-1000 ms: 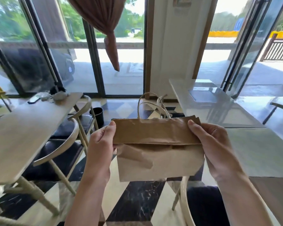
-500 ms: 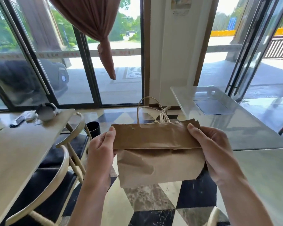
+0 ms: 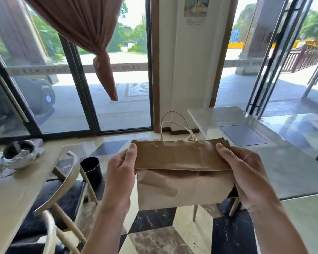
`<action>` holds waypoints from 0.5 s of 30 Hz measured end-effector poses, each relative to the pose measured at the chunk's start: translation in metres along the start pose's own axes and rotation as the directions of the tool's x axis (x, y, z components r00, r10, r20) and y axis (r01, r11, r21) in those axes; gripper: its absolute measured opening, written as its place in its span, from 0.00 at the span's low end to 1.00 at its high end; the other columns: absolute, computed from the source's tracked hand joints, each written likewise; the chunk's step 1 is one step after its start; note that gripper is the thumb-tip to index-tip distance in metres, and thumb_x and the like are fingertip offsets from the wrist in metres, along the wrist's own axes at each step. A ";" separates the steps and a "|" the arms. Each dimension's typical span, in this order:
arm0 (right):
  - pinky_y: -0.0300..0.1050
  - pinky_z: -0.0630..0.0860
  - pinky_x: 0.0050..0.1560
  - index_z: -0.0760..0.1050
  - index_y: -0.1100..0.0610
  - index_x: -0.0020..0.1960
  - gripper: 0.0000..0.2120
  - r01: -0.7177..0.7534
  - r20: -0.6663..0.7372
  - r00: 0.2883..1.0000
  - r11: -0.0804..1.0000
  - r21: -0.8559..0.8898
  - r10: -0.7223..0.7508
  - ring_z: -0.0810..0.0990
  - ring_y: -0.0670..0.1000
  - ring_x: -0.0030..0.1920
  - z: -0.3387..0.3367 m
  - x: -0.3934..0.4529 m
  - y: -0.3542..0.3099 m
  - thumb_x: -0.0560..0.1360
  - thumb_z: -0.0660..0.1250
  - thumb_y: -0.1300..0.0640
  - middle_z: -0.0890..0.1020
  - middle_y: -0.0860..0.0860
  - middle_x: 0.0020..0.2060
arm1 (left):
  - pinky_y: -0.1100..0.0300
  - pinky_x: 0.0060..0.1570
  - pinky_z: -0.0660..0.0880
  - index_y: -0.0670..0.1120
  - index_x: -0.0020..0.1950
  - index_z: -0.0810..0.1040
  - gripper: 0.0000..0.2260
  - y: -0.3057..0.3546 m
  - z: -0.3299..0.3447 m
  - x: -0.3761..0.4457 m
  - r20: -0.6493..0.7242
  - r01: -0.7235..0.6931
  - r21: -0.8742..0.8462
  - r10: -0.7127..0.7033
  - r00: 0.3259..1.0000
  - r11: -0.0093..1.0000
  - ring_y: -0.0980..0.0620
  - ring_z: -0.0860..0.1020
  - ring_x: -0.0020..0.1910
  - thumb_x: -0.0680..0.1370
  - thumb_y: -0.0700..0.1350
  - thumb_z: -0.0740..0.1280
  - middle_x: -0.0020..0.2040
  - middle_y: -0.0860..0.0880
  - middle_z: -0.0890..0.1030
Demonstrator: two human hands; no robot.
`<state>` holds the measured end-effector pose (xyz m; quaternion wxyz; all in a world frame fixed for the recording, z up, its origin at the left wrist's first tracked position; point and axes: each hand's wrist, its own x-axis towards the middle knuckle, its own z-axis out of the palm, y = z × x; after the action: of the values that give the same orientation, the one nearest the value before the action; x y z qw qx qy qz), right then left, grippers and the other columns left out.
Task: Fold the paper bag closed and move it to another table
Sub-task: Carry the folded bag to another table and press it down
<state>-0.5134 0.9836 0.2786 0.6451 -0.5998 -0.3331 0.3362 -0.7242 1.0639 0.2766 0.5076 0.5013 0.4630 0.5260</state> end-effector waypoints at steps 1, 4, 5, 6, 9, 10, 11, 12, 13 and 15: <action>0.41 0.73 0.24 0.84 0.60 0.42 0.14 -0.003 -0.010 1.000 1.000 0.004 0.003 0.78 0.49 0.27 0.009 0.012 0.000 0.78 0.67 0.51 0.82 0.52 0.29 | 0.65 0.31 0.71 0.41 0.42 0.79 0.16 -0.001 0.001 0.017 0.000 -0.005 0.000 0.005 1.000 1.000 0.49 0.73 0.37 0.81 0.51 0.60 0.37 0.45 0.75; 0.40 0.73 0.23 0.85 0.59 0.40 0.14 -0.007 -0.029 1.000 1.000 0.005 0.007 0.79 0.48 0.27 0.030 0.048 0.001 0.78 0.67 0.53 0.83 0.52 0.29 | 0.71 0.26 0.71 0.37 0.41 0.79 0.18 -0.006 0.004 0.062 0.021 -0.006 -0.016 0.006 1.000 1.000 0.52 0.73 0.34 0.82 0.48 0.59 0.34 0.46 0.75; 0.40 0.73 0.23 0.85 0.59 0.40 0.14 -0.010 -0.031 0.999 1.000 0.003 0.010 0.79 0.48 0.27 0.036 0.061 0.002 0.78 0.67 0.53 0.83 0.52 0.29 | 0.71 0.25 0.71 0.34 0.43 0.78 0.19 -0.008 0.006 0.077 0.037 -0.008 -0.018 0.009 0.999 1.000 0.50 0.73 0.35 0.82 0.48 0.59 0.35 0.45 0.74; 0.40 0.73 0.24 0.85 0.59 0.40 0.14 -0.012 -0.032 0.999 1.000 0.001 0.012 0.79 0.48 0.27 0.043 0.074 0.003 0.78 0.67 0.53 0.83 0.52 0.28 | 0.71 0.25 0.71 0.32 0.45 0.77 0.20 -0.009 0.008 0.092 0.046 -0.013 -0.018 0.014 0.999 1.000 0.49 0.72 0.36 0.82 0.48 0.59 0.36 0.44 0.73; 0.41 0.74 0.26 0.85 0.58 0.40 0.14 -0.014 -0.032 0.999 1.000 -0.007 0.014 0.80 0.49 0.28 0.059 0.119 0.009 0.78 0.67 0.52 0.83 0.52 0.29 | 0.70 0.25 0.71 0.30 0.46 0.75 0.21 -0.020 0.017 0.142 0.055 -0.012 -0.025 0.013 0.998 1.000 0.49 0.72 0.35 0.81 0.49 0.59 0.36 0.46 0.73; 0.41 0.74 0.27 0.85 0.58 0.39 0.15 -0.010 -0.034 0.999 1.000 -0.006 0.010 0.80 0.49 0.28 0.063 0.136 0.012 0.78 0.67 0.53 0.84 0.52 0.29 | 0.69 0.26 0.71 0.29 0.45 0.75 0.21 -0.023 0.021 0.158 0.057 -0.017 -0.027 0.019 0.998 0.999 0.49 0.71 0.35 0.81 0.49 0.59 0.35 0.46 0.72; 0.41 0.74 0.27 0.85 0.58 0.38 0.15 -0.005 -0.034 0.999 1.000 -0.004 0.005 0.80 0.48 0.28 0.068 0.152 0.015 0.78 0.67 0.53 0.83 0.52 0.29 | 0.67 0.27 0.71 0.29 0.44 0.74 0.22 -0.028 0.025 0.176 0.059 -0.029 -0.026 0.031 0.998 0.999 0.48 0.70 0.35 0.81 0.50 0.59 0.35 0.46 0.71; 0.40 0.74 0.27 0.85 0.58 0.38 0.15 0.002 -0.033 0.999 1.000 -0.002 -0.002 0.80 0.48 0.28 0.072 0.170 0.017 0.78 0.67 0.53 0.83 0.52 0.29 | 0.63 0.30 0.69 0.29 0.43 0.74 0.22 -0.032 0.031 0.194 0.064 -0.042 -0.021 0.044 0.997 0.999 0.48 0.68 0.37 0.81 0.50 0.59 0.37 0.46 0.70; 0.41 0.74 0.27 0.85 0.58 0.38 0.15 0.007 -0.032 0.999 1.000 -0.003 -0.007 0.80 0.48 0.29 0.075 0.187 0.020 0.78 0.67 0.53 0.83 0.52 0.29 | 0.59 0.33 0.68 0.30 0.43 0.74 0.22 -0.036 0.037 0.211 0.065 -0.046 -0.013 0.046 0.997 0.999 0.48 0.67 0.39 0.81 0.51 0.59 0.38 0.46 0.70; 0.41 0.75 0.27 0.85 0.59 0.38 0.15 0.015 -0.031 0.999 1.000 -0.001 -0.015 0.80 0.49 0.29 0.080 0.223 0.024 0.78 0.67 0.54 0.83 0.53 0.29 | 0.56 0.36 0.69 0.30 0.45 0.73 0.23 -0.043 0.052 0.245 0.056 -0.043 0.000 0.043 0.997 0.999 0.47 0.69 0.39 0.81 0.51 0.59 0.39 0.46 0.71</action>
<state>-0.4576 1.2147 0.2656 0.6524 -0.6029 -0.3276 0.3218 -0.6648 1.3102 0.2515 0.5089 0.5259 0.4379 0.5221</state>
